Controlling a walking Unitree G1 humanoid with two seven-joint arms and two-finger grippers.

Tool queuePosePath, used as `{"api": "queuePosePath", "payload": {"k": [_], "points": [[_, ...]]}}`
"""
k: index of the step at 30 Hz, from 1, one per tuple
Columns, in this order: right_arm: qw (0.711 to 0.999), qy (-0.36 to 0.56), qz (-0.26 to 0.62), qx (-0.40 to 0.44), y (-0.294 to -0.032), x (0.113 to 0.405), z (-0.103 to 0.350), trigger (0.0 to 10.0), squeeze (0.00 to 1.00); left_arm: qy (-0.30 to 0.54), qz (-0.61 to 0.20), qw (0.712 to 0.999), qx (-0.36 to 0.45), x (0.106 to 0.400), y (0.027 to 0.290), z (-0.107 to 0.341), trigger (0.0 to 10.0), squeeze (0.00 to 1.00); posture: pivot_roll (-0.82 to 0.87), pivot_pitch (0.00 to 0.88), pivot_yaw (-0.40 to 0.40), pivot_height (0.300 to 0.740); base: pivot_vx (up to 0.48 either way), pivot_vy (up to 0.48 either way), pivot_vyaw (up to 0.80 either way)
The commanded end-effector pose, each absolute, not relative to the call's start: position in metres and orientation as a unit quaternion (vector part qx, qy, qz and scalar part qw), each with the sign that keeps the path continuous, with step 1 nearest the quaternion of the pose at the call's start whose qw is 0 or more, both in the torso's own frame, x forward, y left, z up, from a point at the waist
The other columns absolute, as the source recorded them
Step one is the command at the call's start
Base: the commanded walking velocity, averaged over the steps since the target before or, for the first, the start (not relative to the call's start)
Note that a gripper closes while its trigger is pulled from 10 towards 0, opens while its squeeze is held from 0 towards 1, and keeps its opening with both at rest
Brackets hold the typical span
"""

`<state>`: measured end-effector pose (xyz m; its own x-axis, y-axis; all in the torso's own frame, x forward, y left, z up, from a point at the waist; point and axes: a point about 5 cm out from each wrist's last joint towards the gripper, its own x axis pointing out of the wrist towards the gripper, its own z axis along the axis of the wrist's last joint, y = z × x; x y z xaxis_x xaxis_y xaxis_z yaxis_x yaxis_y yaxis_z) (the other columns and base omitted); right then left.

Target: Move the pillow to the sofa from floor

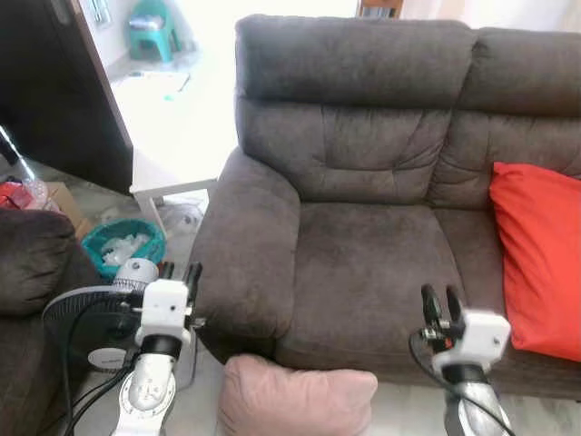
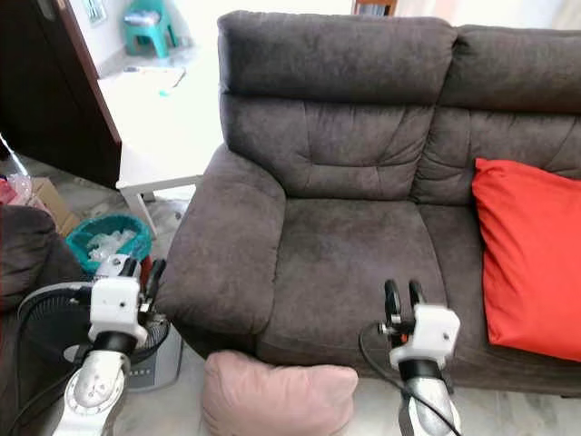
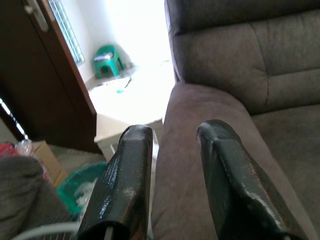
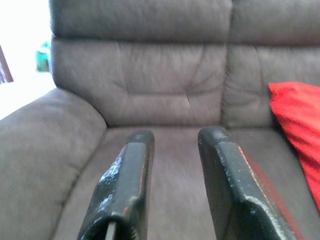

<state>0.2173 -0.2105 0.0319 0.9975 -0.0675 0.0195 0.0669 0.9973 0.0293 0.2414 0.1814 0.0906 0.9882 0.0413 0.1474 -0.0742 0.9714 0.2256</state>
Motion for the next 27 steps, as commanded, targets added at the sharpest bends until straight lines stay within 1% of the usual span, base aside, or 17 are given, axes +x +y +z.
{"api": "queuePosePath", "payload": {"k": [1, 3, 6, 15, 27], "points": [[0.999, -0.01, -0.03, 0.017, -0.21, 0.216, 0.034, 10.0, 0.0, -0.064, 0.035, 0.99, 0.119, 0.239, 0.184, 0.089, 10.0, 0.0, 0.07, 0.026, -0.06, 0.74, 0.0, 0.0, 0.0], [0.999, 0.012, -0.036, 0.013, -0.214, 0.209, 0.027, 10.0, 0.0, -0.057, 0.034, 0.991, 0.118, 0.242, 0.183, 0.084, 10.0, 0.0, 0.06, 0.027, -0.056, 0.74, 0.0, 0.0, 0.0], [0.998, 0.007, -0.06, 0.027, -0.217, 0.214, 0.033, 10.0, 0.0, -0.057, 0.024, 0.991, 0.115, 0.247, 0.179, 0.087, 10.0, 0.0, 0.06, 0.023, -0.054, 0.74, 0.0, 0.0, 0.0], [0.998, 0.011, -0.043, 0.033, -0.205, 0.227, 0.034, 10.0, 0.0, -0.053, 0.017, 0.992, 0.115, 0.249, 0.178, 0.086, 10.0, 0.0, 0.07, 0.037, -0.056, 0.74, 0.0, 0.0, 0.0], [0.998, 0.023, -0.044, 0.032, -0.203, 0.235, 0.034, 10.0, 0.0, -0.051, 0.009, 0.992, 0.112, 0.253, 0.176, 0.087, 10.0, 0.0, 0.07, 0.042, -0.05, 0.74, 0.0, 0.0, 0.0]]}}
